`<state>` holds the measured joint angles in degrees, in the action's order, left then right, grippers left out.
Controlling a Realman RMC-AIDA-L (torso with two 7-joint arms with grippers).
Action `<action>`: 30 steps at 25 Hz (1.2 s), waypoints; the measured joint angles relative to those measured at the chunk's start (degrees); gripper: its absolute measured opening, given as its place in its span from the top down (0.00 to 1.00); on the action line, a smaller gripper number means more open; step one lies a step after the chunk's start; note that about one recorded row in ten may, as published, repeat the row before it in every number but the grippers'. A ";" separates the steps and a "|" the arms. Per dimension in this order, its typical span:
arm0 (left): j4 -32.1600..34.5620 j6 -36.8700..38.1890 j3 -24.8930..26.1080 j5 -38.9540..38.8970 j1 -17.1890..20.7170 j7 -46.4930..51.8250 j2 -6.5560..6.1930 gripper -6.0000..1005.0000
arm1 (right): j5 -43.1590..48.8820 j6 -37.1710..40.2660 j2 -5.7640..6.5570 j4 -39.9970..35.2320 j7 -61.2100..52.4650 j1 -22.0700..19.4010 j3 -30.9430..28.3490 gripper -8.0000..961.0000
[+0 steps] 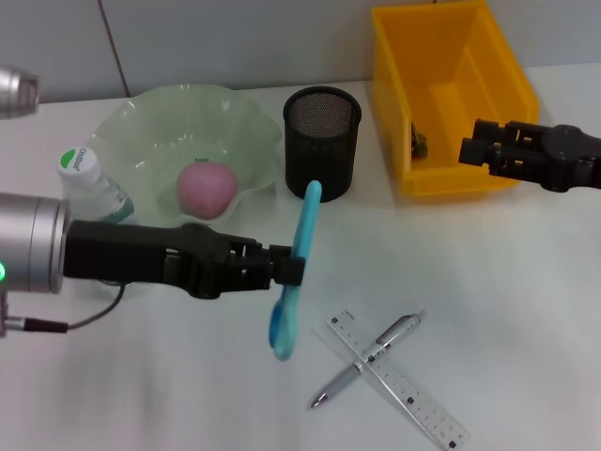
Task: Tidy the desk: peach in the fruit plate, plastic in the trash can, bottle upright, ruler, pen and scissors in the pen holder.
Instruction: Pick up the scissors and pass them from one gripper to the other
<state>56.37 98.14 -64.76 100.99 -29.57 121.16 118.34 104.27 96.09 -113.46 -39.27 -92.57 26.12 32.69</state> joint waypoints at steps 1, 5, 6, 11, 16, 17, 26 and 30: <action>-1.41 0.69 0.00 -1.48 0.12 -1.76 0.01 0.77 | -0.02 0.13 -0.10 0.02 0.09 -0.13 0.00 0.31; -5.80 2.34 0.03 -6.59 0.88 -7.86 0.06 0.77 | -0.24 1.92 -0.44 0.06 1.62 -1.17 -0.72 0.31; -7.28 2.40 0.04 -7.89 1.08 -9.30 0.08 0.77 | -0.52 2.78 -0.58 0.09 2.60 -1.61 -1.31 0.31; -16.84 2.73 -0.17 -15.81 0.62 -16.11 0.20 0.77 | -3.34 6.65 -1.78 0.53 8.88 -4.20 -4.02 0.31; -23.06 2.69 -0.38 -22.65 -0.14 -19.96 0.57 0.77 | -6.23 7.90 -3.12 3.59 16.84 -5.52 -4.30 0.31; -24.13 2.52 -0.29 -24.02 -0.13 -20.60 0.57 0.77 | -7.26 7.96 -3.41 4.80 19.08 -5.70 -4.31 0.31; -36.55 1.90 -4.63 -42.52 -0.72 -28.16 0.84 0.77 | -10.63 9.94 -5.51 13.22 33.87 -4.36 -4.26 0.31; -38.70 1.97 -8.18 -48.21 -1.09 -30.01 0.85 0.77 | -10.67 11.60 -5.51 17.02 39.19 -3.34 -4.11 0.31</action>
<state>17.67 100.12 -72.94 52.78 -30.66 91.16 119.19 93.60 107.69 -118.97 -22.25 -53.38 22.78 28.57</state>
